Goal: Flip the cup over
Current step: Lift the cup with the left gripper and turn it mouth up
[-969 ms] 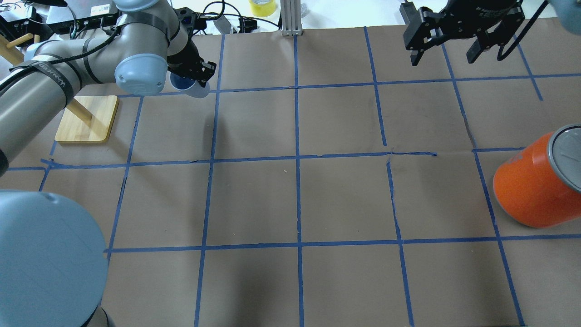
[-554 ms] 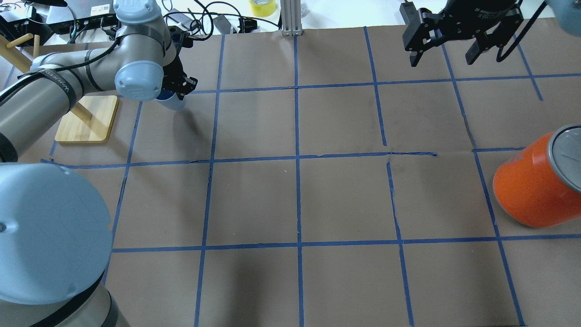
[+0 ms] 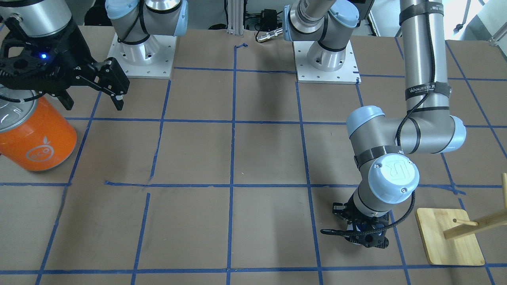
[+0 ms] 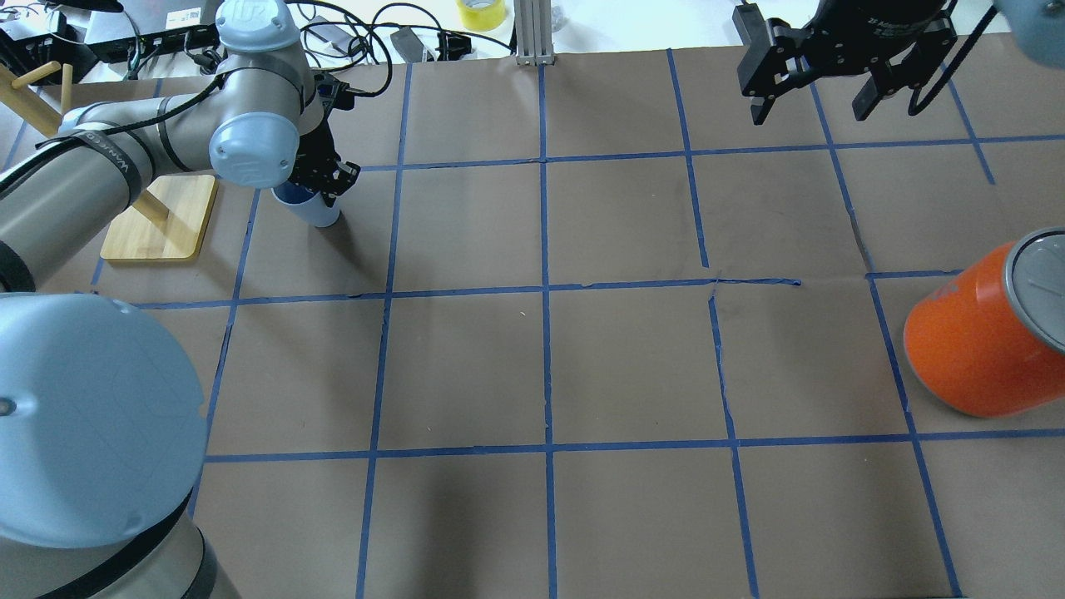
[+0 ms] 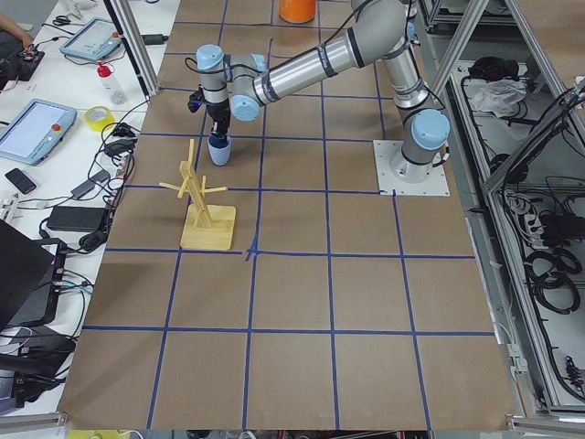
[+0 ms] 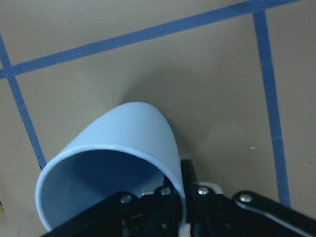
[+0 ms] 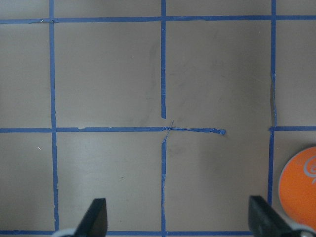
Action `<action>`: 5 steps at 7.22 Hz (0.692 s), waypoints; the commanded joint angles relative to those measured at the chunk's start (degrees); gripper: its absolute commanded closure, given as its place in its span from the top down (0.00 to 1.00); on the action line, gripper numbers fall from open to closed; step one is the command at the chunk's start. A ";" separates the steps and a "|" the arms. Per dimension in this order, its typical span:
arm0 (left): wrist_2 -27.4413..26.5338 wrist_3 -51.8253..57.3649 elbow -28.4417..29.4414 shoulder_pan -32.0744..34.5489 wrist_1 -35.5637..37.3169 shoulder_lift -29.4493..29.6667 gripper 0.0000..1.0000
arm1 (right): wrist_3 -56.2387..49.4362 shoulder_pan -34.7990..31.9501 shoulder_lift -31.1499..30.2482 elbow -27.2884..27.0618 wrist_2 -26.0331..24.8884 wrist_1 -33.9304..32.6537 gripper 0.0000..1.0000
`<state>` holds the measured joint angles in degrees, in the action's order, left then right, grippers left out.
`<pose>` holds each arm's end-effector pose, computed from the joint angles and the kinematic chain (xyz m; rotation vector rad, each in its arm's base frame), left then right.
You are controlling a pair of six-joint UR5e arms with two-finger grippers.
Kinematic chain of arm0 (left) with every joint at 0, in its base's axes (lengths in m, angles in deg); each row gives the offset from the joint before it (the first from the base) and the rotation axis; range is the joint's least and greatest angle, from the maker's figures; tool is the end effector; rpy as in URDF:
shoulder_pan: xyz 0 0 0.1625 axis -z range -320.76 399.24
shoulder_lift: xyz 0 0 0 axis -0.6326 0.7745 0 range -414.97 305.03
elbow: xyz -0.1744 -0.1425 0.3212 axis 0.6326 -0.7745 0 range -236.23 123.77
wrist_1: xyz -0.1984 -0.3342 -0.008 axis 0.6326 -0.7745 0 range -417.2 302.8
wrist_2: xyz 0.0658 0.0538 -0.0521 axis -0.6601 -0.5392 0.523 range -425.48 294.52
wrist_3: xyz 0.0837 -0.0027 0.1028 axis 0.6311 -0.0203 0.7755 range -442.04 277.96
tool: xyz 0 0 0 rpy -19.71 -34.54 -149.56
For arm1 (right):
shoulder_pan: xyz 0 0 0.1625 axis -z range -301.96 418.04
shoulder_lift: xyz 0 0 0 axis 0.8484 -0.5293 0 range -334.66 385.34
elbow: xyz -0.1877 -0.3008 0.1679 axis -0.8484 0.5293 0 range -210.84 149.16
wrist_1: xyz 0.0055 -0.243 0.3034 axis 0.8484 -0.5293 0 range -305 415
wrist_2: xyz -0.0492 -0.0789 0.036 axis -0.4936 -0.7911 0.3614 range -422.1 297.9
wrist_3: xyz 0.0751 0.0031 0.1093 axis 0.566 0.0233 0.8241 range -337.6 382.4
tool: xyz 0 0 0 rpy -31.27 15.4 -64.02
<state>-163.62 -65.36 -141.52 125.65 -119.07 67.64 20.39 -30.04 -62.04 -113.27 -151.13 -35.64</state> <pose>-0.0746 -0.6403 0.1913 0.3414 2.9815 0.0314 0.1189 -0.4982 0.4636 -0.0039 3.1242 -0.1534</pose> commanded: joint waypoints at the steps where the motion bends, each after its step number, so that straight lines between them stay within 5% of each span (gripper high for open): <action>1: 0.13 0.37 0.48 -0.01 -0.45 0.09 1.00 | -0.01 0.11 0.20 -0.02 -0.01 -0.06 1.00; 5: 4.58 -0.86 1.53 0.95 -0.80 -8.33 1.00 | -0.01 0.19 0.29 -0.28 -0.10 -0.33 1.00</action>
<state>-161.91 -65.63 -140.36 126.24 -119.82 62.44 20.40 -29.86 -61.78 -113.45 -151.22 -35.89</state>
